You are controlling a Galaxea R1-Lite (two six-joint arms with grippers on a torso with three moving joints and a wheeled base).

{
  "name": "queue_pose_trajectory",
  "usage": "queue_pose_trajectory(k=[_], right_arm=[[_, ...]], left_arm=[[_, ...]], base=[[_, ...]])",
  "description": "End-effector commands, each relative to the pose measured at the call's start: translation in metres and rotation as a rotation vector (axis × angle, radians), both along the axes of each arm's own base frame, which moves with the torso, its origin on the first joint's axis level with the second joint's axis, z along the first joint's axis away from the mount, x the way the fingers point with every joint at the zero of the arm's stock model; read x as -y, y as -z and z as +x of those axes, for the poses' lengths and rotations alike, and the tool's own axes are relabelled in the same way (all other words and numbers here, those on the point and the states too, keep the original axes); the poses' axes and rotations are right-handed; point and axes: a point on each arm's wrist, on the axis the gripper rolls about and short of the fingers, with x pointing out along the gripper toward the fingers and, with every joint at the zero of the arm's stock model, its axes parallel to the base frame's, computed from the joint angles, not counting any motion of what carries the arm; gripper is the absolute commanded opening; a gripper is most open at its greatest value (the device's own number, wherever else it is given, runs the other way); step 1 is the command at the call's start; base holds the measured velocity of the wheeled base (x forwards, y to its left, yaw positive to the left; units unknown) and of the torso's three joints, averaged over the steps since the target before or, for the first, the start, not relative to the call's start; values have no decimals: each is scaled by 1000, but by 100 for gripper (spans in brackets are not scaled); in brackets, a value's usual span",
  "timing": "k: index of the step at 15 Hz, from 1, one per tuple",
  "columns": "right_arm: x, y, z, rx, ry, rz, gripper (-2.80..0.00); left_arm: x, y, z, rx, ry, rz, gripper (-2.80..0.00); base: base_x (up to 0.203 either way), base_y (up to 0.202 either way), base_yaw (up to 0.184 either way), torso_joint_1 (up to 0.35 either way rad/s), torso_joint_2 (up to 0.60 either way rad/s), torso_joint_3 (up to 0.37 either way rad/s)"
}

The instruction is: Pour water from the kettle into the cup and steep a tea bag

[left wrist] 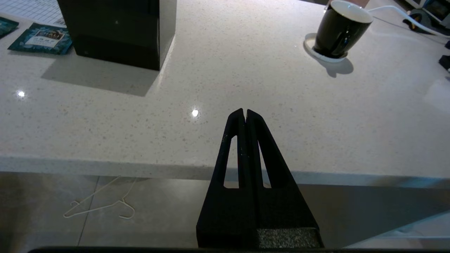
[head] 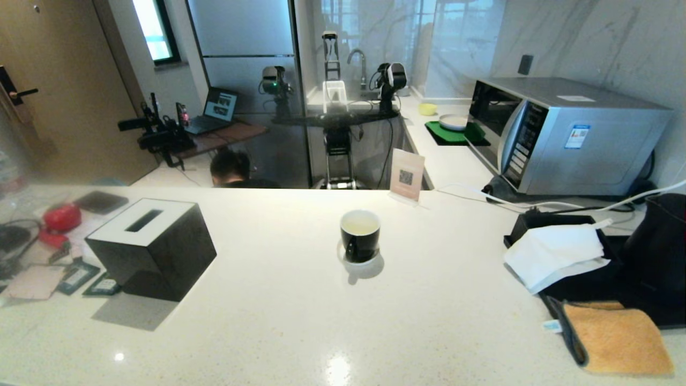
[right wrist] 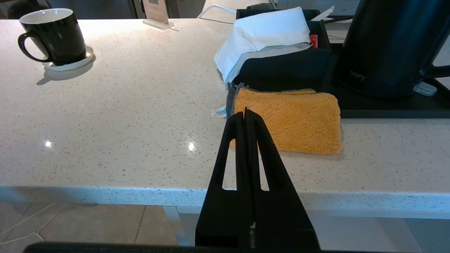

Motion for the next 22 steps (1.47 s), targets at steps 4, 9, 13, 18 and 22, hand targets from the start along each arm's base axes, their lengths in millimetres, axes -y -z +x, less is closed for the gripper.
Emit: queue_pose_trajectory(k=[4,9,13,18,22], right_arm=[[0,0,0,-1,0,0,-280],[0,0,0,-1,0,0,-280],[0,0,0,-1,0,0,-280],[0,0,0,-1,0,0,-280],[0,0,0,-1,0,0,-280]], left_arm=[[-1,15,-12,120,-48,-24,-280],[-1,15,-14,134,-38,-17,-280],[-1,15,-14,143,-36,41,-280],[-2,16,-14,135,-58,-1,-280],[-2,16,-14,135,-59,-9,-280]], base=[[0,0,0,0,0,0],[0,0,0,0,0,0],[0,0,0,0,0,0],[0,0,0,0,0,0],[0,0,0,0,0,0]])
